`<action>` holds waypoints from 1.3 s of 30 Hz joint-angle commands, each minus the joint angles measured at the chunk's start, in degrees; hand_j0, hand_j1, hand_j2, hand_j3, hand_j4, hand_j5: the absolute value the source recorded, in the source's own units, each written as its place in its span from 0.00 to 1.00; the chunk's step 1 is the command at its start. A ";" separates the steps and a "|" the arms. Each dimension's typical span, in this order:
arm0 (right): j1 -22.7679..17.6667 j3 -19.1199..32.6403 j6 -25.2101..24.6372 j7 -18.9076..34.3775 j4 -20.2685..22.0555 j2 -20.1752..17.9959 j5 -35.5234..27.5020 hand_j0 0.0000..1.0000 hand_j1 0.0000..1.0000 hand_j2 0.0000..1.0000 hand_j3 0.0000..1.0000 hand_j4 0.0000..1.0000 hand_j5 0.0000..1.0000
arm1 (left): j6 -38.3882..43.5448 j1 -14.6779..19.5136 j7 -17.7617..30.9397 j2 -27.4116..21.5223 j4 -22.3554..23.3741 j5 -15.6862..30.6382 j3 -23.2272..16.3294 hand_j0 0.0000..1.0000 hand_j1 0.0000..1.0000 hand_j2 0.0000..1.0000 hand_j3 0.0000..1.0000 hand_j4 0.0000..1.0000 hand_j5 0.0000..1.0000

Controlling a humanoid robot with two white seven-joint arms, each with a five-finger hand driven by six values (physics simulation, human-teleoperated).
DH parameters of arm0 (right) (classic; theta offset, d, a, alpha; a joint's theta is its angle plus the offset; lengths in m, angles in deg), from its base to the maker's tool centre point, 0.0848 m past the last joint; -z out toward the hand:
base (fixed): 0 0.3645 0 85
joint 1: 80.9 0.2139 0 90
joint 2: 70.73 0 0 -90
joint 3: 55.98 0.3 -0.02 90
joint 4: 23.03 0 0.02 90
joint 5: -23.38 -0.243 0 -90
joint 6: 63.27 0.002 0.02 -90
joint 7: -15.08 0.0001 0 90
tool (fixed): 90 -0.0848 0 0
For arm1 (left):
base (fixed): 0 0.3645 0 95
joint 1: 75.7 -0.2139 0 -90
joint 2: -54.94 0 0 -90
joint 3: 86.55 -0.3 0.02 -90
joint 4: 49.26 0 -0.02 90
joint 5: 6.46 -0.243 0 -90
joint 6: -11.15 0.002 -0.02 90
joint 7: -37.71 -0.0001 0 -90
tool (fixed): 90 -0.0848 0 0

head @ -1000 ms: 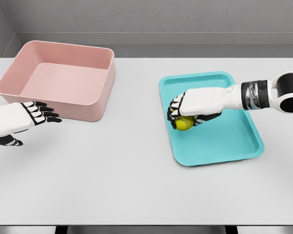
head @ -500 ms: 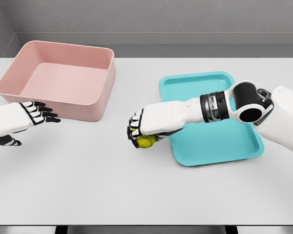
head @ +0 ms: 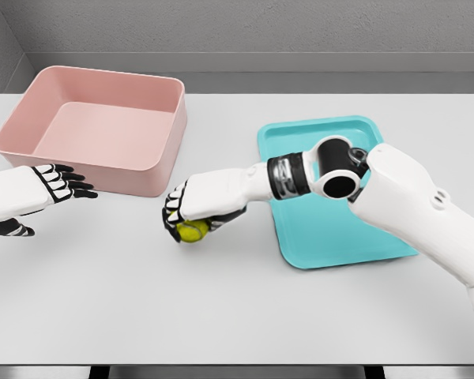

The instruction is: Put the tennis from the blue tray into the pink basket with both arms

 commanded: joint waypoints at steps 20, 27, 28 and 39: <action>-1.41 -2.93 -0.26 -0.05 -4.80 2.74 2.01 0.41 0.41 0.41 0.41 0.41 0.41 | 0.07 0.00 -0.11 -0.09 -0.03 0.33 0.01 1.00 1.00 1.00 1.00 1.00 1.00; -1.32 -2.85 -0.26 -0.05 -4.62 2.83 2.01 0.69 0.69 0.69 0.69 0.69 0.69 | 0.07 0.09 -0.11 -0.09 -0.03 0.33 0.01 1.00 1.00 1.00 1.00 1.00 1.00; -1.32 -2.84 -0.26 -0.05 -4.62 2.83 2.01 0.79 0.79 0.79 0.79 0.79 0.79 | 0.07 0.09 -0.11 -0.09 -0.03 0.33 0.01 1.00 1.00 1.00 1.00 1.00 1.00; -1.32 -2.76 -0.26 -0.05 -4.54 2.74 2.10 0.99 0.99 0.99 0.99 0.99 0.99 | 0.07 0.09 -0.11 -0.09 -0.03 0.33 0.01 1.00 1.00 1.00 1.00 1.00 1.00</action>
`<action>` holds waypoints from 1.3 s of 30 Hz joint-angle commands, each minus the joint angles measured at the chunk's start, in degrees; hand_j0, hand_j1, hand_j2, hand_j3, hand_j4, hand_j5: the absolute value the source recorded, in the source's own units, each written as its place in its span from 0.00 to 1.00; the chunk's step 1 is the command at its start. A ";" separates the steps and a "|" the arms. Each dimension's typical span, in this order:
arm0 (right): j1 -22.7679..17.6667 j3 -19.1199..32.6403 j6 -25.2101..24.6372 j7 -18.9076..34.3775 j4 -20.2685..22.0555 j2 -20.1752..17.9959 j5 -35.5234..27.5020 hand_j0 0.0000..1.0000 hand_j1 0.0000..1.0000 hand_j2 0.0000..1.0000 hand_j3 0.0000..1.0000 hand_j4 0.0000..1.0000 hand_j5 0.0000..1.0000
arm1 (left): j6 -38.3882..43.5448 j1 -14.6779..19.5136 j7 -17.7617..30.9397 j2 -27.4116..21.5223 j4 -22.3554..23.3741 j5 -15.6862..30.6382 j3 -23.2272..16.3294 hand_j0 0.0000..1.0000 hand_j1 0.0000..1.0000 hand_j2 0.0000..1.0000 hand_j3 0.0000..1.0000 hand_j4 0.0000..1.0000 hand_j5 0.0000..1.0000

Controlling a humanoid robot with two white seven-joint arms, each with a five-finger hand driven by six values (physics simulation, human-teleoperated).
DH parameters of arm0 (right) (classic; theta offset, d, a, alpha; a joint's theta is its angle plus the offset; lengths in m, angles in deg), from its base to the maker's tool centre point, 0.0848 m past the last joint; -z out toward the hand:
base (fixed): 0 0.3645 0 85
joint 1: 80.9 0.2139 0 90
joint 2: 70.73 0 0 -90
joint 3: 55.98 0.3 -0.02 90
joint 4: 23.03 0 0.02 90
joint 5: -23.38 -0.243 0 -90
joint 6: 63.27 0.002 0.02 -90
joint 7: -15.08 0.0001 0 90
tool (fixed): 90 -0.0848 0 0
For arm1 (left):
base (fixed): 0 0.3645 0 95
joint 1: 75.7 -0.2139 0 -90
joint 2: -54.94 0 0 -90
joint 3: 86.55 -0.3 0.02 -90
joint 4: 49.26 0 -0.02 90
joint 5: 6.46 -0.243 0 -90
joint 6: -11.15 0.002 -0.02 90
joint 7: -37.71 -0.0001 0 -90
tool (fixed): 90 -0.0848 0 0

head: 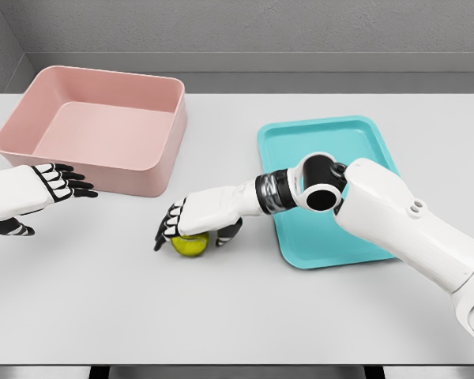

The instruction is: Put the tennis from the blue tray into the pink basket with both arms

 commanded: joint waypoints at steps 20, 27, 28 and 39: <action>-9.40 30.81 -0.15 -0.02 21.06 -15.71 -2.99 1.00 1.00 1.00 1.00 1.00 1.00 | 0.07 0.70 0.33 10.46 -4.13 -6.61 -0.61 1.00 1.00 1.00 1.00 1.00 1.00; -25.22 56.83 -0.15 -0.02 20.71 -16.68 -10.91 1.00 1.00 1.00 1.00 1.00 1.00 | 0.07 0.70 0.24 14.15 -5.36 -6.96 -0.70 1.00 1.00 1.00 1.00 1.00 1.00; -26.19 58.06 -0.15 -0.02 20.62 -16.41 -11.52 1.00 1.00 1.00 1.00 1.00 1.00 | 0.07 0.70 0.24 14.76 -5.36 -6.70 -0.70 1.00 1.00 1.00 1.00 1.00 1.00; -37.88 67.64 -0.15 -0.02 17.81 -13.60 -11.17 1.00 1.00 1.00 1.00 1.00 1.00 | 0.07 5.71 0.33 21.80 -5.27 -11.36 -8.69 1.00 1.00 1.00 1.00 1.00 1.00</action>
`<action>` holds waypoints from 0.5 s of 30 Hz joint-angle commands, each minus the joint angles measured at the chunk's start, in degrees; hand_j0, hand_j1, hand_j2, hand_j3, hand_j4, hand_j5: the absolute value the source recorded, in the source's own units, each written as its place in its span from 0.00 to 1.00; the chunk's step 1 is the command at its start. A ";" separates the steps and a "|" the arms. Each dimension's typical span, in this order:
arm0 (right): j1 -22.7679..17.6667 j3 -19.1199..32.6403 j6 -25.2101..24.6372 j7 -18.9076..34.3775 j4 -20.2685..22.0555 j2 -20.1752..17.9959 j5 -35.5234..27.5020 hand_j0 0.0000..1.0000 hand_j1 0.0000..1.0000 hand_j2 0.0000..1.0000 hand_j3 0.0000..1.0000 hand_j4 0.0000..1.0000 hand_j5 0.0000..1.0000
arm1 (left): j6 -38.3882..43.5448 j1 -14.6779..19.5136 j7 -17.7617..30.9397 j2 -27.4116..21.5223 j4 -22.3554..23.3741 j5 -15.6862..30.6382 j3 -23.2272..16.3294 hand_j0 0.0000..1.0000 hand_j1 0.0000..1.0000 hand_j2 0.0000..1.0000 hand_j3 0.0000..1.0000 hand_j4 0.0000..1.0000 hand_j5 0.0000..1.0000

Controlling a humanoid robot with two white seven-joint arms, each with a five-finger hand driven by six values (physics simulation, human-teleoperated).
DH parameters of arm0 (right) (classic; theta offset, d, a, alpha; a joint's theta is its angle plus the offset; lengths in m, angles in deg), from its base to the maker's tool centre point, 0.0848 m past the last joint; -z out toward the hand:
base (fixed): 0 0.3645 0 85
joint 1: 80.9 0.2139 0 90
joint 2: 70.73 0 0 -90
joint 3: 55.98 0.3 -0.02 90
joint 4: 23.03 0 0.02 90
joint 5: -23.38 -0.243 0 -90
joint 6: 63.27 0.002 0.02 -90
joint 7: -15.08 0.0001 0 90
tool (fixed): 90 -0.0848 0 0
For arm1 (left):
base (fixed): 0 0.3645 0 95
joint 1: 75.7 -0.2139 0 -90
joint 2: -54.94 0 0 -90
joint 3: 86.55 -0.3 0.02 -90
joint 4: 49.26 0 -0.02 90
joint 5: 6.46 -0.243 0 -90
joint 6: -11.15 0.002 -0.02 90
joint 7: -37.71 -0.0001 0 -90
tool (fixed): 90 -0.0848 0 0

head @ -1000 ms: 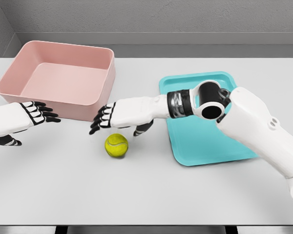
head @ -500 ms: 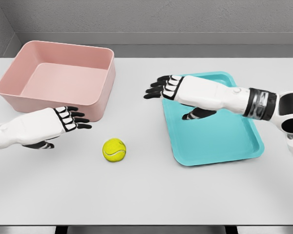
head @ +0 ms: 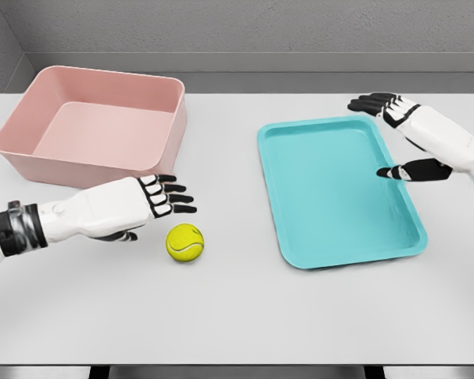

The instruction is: Put the tennis from the blue tray into the pink basket with both arms

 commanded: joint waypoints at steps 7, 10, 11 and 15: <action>0.26 1.23 -0.18 -0.03 -5.01 0.82 -0.53 1.00 1.00 1.00 1.00 1.00 1.00 | 0.07 2.99 -0.02 0.99 0.07 -0.34 -7.01 1.00 1.00 1.00 1.00 1.00 1.00; 0.18 1.23 -0.18 -0.03 -5.10 0.82 -0.53 1.00 1.00 1.00 1.00 1.00 1.00 | 0.07 3.34 -0.02 0.99 0.07 -0.43 -7.89 1.00 1.00 1.00 1.00 1.00 1.00; 0.09 1.23 -0.18 -0.03 -5.10 0.73 -0.53 1.00 1.00 1.00 1.00 1.00 1.00 | 0.07 3.34 -0.02 0.99 0.07 -0.43 -8.06 1.00 1.00 1.00 1.00 1.00 1.00; 0.00 1.23 -0.18 -0.03 -5.01 0.73 -0.53 1.00 1.00 1.00 1.00 1.00 1.00 | 0.07 4.13 -0.02 0.90 0.16 -0.52 -9.47 1.00 1.00 1.00 1.00 1.00 1.00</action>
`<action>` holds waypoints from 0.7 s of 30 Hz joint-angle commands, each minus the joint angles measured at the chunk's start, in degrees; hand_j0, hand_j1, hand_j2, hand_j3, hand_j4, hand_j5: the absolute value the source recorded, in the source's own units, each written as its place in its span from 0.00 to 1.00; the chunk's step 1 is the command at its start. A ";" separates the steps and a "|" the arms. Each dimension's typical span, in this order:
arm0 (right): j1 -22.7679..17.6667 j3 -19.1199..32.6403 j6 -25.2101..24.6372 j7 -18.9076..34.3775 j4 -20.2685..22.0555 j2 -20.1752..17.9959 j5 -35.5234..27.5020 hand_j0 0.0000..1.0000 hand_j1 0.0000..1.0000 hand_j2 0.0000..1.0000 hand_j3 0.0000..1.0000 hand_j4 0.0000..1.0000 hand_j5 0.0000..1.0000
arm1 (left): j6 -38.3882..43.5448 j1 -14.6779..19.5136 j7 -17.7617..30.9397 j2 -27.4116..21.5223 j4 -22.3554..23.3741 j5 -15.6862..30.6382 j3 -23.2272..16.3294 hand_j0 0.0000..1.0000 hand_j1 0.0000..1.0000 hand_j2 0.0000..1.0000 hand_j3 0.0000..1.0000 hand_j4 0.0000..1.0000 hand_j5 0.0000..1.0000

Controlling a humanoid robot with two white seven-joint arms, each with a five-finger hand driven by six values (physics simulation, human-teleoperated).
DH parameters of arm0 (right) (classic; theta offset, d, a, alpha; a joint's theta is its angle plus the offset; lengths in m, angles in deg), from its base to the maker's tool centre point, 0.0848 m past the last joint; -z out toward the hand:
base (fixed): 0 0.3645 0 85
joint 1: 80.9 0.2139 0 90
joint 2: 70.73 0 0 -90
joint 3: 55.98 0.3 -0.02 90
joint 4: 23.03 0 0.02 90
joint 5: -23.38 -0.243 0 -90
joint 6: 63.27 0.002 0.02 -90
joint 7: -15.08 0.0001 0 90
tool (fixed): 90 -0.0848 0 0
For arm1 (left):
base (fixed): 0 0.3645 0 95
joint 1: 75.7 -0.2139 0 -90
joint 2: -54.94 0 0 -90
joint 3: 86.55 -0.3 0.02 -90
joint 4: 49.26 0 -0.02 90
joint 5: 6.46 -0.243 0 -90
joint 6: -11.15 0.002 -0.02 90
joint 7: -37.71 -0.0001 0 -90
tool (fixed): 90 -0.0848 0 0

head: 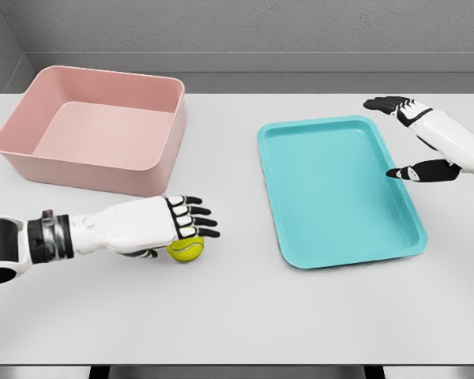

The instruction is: Put the tennis from the blue tray into the pink basket with both arms

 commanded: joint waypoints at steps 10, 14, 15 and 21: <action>0.26 0.00 -0.17 -0.03 0.10 -0.13 -0.53 1.00 1.00 1.00 1.00 1.00 1.00 | 0.07 2.11 -0.03 -0.09 0.88 0.42 -3.48 1.00 1.00 1.00 1.00 1.00 1.00; 0.53 0.00 -0.17 -0.03 -0.08 -0.13 -0.44 1.00 1.00 1.00 1.00 1.00 1.00 | 0.07 3.16 -0.03 -0.18 0.97 0.42 -5.15 1.00 1.00 1.00 1.00 1.00 1.00; 0.53 0.00 -0.17 -0.03 0.01 -0.04 -0.53 1.00 1.00 1.00 1.00 1.00 1.00 | 0.07 3.25 -0.03 -0.18 1.24 0.42 -5.42 1.00 1.00 1.00 1.00 1.00 1.00; 0.18 -0.08 -0.17 -0.03 0.01 -0.48 -0.26 1.00 1.00 1.00 1.00 1.00 1.00 | 0.07 4.83 -0.03 1.66 3.61 0.24 -7.35 1.00 1.00 1.00 1.00 1.00 1.00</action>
